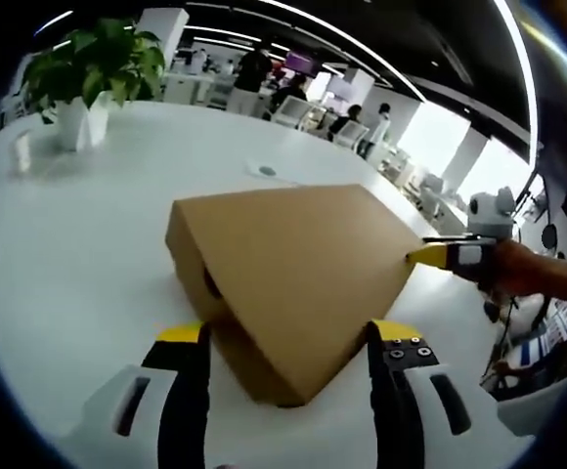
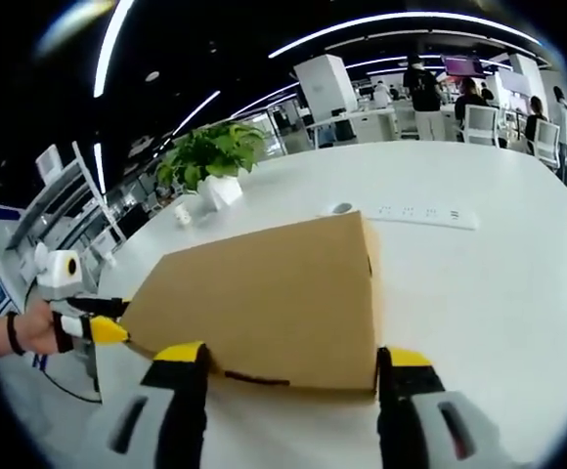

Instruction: Operate the shoe box by opening the lid, removing the specified soft item, and placing it in the target area until the item is outside and the box remains undamaged.

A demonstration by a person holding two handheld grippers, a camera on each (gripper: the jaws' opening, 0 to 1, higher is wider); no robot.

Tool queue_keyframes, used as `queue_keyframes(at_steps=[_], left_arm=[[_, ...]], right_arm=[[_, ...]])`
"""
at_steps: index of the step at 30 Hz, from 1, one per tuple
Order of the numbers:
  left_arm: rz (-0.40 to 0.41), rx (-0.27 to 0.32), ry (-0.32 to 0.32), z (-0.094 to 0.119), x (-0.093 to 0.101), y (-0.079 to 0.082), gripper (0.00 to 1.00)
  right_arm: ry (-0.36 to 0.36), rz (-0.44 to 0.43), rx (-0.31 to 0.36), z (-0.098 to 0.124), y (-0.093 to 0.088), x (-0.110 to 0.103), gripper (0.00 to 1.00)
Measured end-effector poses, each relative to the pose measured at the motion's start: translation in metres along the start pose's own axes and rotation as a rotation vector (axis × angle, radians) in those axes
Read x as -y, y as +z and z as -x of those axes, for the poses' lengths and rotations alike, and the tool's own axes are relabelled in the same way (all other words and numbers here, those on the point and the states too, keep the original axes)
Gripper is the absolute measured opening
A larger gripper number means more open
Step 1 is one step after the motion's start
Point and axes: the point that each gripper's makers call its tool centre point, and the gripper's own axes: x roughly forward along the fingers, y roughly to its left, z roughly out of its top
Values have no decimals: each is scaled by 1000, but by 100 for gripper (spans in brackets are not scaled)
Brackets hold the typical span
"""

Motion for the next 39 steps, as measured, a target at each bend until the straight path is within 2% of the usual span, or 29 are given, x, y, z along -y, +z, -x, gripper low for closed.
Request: queue_keyframes(at_steps=[10, 19, 28, 39], left_arm=[[80, -16, -31, -1, 1, -4, 63], [101, -14, -36, 6, -5, -5, 61], [102, -39, -39, 19, -16, -7, 59], [124, -48, 2, 47, -45, -14, 59]], right_arm=[[-4, -11, -8, 1, 0, 0, 69], [-14, -33, -25, 1, -5, -9, 67], [-24, -43, -37, -3, -11, -29, 66], [-10, -35, -51, -17, -18, -66, 65]])
